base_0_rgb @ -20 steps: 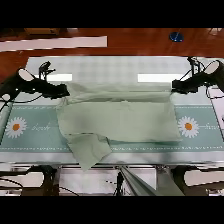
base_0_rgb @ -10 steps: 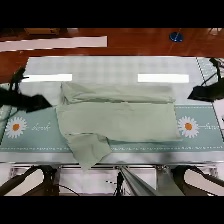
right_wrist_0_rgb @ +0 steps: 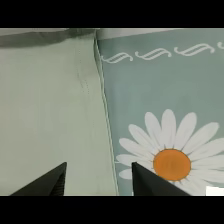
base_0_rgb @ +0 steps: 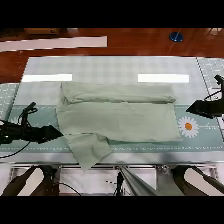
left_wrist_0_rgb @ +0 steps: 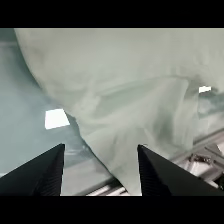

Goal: Fold the shirts.

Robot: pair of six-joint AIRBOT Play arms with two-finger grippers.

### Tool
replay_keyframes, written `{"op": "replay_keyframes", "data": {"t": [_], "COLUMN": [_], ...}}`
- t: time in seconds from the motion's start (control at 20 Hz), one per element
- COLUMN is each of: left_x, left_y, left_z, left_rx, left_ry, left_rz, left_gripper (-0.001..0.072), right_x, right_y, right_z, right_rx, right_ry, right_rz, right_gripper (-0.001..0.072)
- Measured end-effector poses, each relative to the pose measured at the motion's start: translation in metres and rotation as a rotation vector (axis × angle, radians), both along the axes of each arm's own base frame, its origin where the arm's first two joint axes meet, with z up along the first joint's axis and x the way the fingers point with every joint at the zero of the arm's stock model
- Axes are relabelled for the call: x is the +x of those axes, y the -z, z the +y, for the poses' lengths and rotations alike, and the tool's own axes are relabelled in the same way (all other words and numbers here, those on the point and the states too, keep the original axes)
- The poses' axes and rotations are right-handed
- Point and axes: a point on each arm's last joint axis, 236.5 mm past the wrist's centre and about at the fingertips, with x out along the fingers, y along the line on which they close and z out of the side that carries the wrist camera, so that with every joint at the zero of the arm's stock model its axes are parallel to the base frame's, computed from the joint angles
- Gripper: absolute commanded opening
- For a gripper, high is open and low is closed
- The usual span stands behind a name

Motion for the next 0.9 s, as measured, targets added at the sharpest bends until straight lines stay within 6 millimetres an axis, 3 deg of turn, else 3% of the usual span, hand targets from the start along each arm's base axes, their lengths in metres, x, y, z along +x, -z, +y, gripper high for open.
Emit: {"op": "replay_keyframes", "data": {"t": [0.2, 0.45, 0.5, 0.55, 0.6, 0.75, 0.9], "left_x": [-0.009, -0.004, -0.002, 0.000, 0.005, 0.008, 0.008], "left_y": [0.020, 0.042, 0.046, 0.050, 0.058, 0.061, 0.061], "left_z": [-0.012, -0.025, -0.029, -0.032, -0.030, -0.036, -0.034], "left_rx": [-0.048, -0.059, -0.062, -0.056, -0.029, -0.041, -0.048], "left_ry": [0.043, 0.060, 0.063, 0.064, 0.057, 0.051, 0.036], "left_rz": [0.093, 0.135, 0.138, 0.138, 0.121, 0.124, 0.134], "left_gripper": [0.0539, 0.0528, 0.0406, 0.0086, 0.0026, 0.0026, 0.0025], "right_x": [-0.001, -0.003, -0.003, -0.003, -0.004, -0.007, -0.019], "right_y": [0.000, 0.000, 0.000, 0.000, 0.000, 0.001, 0.007], "right_z": [0.002, 0.003, 0.003, 0.004, 0.004, 0.004, -0.010], "right_rx": [0.010, 0.017, 0.018, 0.019, 0.022, 0.024, 0.013], "right_ry": [0.003, -0.001, -0.001, -0.002, -0.004, -0.001, 0.039], "right_rz": [-0.003, 0.003, 0.003, 0.005, 0.009, 0.023, 0.059], "right_gripper": [0.0494, 0.0494, 0.0494, 0.0494, 0.0495, 0.0495, 0.0495]}}
